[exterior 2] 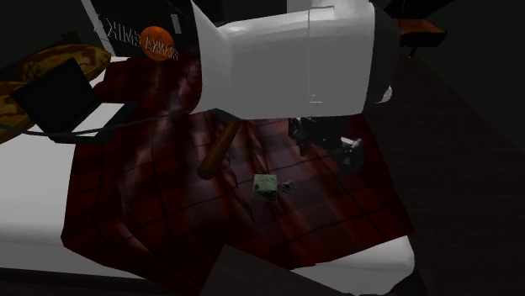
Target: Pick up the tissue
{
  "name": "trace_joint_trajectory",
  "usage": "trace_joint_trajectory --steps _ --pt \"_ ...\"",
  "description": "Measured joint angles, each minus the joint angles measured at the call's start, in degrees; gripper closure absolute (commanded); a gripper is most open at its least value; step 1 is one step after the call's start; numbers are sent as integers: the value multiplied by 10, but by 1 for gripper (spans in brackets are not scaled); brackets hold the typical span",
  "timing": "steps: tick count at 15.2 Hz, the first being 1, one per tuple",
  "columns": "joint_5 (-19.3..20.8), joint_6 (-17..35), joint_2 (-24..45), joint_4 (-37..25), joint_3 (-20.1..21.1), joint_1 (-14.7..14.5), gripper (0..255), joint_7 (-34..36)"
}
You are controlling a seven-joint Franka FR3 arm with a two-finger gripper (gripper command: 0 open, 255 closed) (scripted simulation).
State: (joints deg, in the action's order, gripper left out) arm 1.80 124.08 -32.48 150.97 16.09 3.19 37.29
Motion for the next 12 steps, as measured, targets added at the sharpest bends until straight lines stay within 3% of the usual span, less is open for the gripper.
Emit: trace_joint_trajectory --steps 6,12 --pt "29 114 128 -3 75 36 0 145" --pt "149 194 293 -56 132 88 0 333"
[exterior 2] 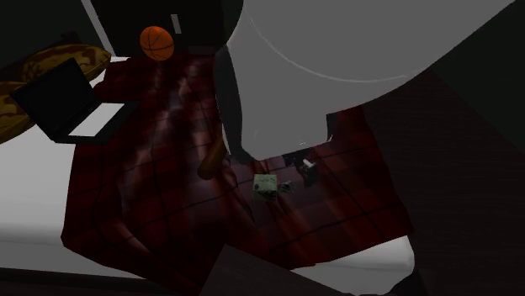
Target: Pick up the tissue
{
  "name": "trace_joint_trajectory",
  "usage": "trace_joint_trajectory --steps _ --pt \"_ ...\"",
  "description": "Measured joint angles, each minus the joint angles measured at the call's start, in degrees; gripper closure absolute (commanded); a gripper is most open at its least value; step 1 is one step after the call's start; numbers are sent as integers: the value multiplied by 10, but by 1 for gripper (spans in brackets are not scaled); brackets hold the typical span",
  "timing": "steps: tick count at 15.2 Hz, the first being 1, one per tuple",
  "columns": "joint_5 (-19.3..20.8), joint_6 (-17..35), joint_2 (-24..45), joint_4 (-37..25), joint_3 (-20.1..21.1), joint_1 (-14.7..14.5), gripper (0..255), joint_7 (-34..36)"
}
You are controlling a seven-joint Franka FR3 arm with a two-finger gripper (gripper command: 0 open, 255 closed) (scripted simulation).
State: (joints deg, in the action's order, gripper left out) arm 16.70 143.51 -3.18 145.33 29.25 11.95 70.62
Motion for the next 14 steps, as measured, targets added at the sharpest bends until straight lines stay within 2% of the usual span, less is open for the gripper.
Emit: trace_joint_trajectory --steps 3,7,10,14 --pt "85 18 83 -37 0 1 0 110" --pt "190 29 202 -108 -36 -33 0 244" --pt "235 31 280 -168 -70 -64 0 312" --pt "264 36 351 -225 -102 -93 0 365"
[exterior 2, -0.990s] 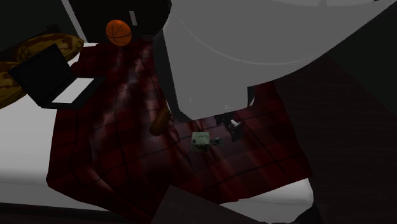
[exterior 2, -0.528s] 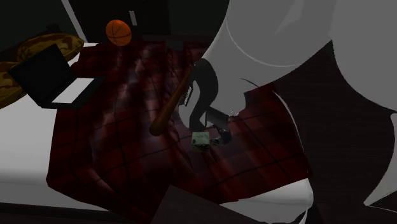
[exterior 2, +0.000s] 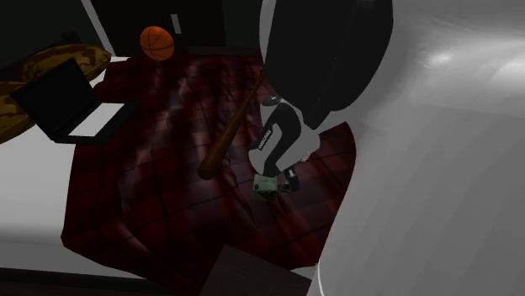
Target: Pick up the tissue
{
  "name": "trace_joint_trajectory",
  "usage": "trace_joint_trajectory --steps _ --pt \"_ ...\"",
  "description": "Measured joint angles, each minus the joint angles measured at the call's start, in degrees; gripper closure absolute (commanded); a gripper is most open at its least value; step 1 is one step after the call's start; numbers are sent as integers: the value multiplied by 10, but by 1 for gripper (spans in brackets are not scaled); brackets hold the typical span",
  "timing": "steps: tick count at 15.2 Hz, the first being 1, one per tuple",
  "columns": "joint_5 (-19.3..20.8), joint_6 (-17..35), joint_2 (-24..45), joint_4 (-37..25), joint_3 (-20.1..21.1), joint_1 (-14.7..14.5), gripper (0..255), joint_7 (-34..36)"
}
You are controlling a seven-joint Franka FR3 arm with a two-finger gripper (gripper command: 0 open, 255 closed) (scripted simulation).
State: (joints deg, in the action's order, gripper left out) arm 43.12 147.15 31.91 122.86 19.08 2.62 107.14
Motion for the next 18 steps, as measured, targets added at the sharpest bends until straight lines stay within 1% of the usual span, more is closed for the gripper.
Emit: trace_joint_trajectory --steps 3,7,8,18 --pt "17 11 25 -11 -13 -13 0 20" --pt "32 22 50 -24 -26 -23 0 34" --pt "33 23 51 -25 -27 -24 255 35" --pt "35 24 53 -25 -28 -25 255 36"
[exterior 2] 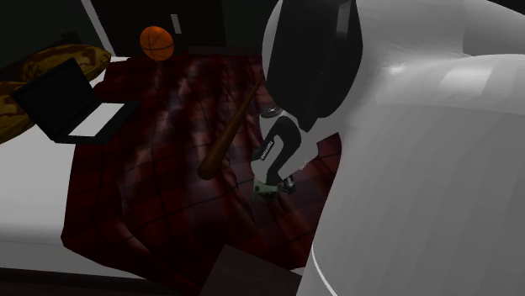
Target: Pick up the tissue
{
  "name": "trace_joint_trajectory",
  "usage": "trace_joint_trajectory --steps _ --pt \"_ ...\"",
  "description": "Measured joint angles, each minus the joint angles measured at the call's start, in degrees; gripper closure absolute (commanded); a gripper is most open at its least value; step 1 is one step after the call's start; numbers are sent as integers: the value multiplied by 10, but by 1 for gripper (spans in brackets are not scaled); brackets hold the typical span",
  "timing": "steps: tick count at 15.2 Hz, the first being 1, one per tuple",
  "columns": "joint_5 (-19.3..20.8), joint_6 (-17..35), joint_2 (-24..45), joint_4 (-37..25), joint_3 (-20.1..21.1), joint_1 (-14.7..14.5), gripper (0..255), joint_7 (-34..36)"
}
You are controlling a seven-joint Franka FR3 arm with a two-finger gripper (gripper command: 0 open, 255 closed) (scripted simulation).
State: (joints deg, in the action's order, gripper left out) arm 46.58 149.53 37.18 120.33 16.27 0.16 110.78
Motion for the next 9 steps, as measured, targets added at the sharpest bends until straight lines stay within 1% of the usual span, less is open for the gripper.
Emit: trace_joint_trajectory --steps 3,9 --pt "-9 -7 -15 8 8 6 255 -9" --pt "-42 -31 -59 24 33 25 255 -38"
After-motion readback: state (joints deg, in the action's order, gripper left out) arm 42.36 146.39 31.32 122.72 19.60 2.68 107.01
